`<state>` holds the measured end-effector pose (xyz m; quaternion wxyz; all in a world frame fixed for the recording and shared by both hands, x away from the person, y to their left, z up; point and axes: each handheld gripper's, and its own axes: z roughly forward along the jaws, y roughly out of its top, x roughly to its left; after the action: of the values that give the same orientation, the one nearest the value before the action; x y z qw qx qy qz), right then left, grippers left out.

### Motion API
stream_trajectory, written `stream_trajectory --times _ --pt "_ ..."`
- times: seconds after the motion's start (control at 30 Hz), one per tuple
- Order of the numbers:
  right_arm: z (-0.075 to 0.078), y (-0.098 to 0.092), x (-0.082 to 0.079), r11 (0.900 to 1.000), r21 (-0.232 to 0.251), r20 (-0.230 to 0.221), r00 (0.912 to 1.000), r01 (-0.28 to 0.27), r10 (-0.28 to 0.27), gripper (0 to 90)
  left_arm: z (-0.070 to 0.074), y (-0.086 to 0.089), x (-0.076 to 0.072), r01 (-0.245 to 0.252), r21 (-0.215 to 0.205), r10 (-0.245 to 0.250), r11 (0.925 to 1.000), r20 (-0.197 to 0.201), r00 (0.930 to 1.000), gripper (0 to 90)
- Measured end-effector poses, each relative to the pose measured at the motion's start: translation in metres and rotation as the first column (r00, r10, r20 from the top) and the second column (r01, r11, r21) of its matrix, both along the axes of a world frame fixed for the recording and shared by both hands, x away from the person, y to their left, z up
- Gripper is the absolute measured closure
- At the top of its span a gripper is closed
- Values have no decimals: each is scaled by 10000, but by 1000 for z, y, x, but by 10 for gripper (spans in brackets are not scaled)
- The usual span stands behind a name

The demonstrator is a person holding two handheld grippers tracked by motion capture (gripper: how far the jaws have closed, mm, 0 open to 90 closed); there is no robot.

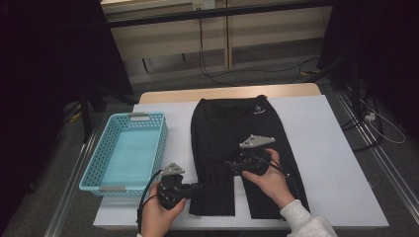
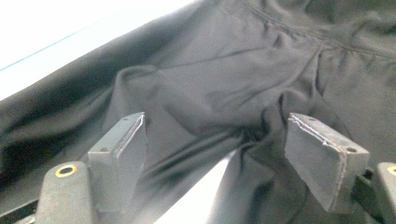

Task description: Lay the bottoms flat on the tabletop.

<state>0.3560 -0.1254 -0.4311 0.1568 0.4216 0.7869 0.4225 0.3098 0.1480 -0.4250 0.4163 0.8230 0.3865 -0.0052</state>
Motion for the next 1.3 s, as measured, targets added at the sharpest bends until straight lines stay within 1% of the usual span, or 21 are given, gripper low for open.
stream_trajectory --times 0.13,0.27,0.43,0.6,0.67,0.7,0.77,0.8,0.87,0.93,1.07,1.1,1.3 --pt "-1 4 2 9999 91 37 10000 -47 47 214 -1 -3 -1 2 -69 -1 10000 58 10000 882" --pt "-2 8 3 9999 78 31 9999 -98 98 202 -1 -5 -3 103 -59 -102 9999 206 9997 881" --pt "-1 13 4 9995 203 114 9996 -241 239 192 -2 -10 -3 75 -161 -71 9998 241 9997 880" --pt "-1 20 6 9990 291 94 9994 -333 330 187 -2 -18 -4 120 -185 -111 9998 480 9988 880" --pt "0 23 8 9987 344 99 9993 -374 371 188 -2 -19 -4 174 -191 -165 9997 470 9988 881" --pt "0 25 8 9984 413 65 9992 -393 391 194 -3 -20 -5 117 -215 -106 9997 501 9987 880" --pt "-1 28 9 9978 485 5 9990 -453 453 203 -4 -20 -6 144 -177 -134 9997 554 9984 878" --pt "-2 29 10 9972 573 -43 9988 -479 482 205 -4 -21 -6 172 -231 -159 9996 548 9984 878" --pt "-4 31 12 9971 556 -81 9985 -527 533 214 -4 -22 -7 194 -169 -182 9997 698 9974 877" --pt "-4 33 13 9964 622 -175 9982 -567 579 214 -4 -23 -7 153 -185 -139 9997 766 9970 877" --pt "-3 38 14 9952 744 -143 9978 -635 648 227 -5 -22 -6 112 -217 -94 9997 799 9968 877" --pt "-3 39 14 9949 744 -125 9975 -678 689 233 -5 -22 -5 136 -200 -120 9997 753 9971 877" --pt "-4 53 13 9928 683 -15 9951 -982 986 246 -4 -21 -4 63 -281 -41 9996 770 9970 878"
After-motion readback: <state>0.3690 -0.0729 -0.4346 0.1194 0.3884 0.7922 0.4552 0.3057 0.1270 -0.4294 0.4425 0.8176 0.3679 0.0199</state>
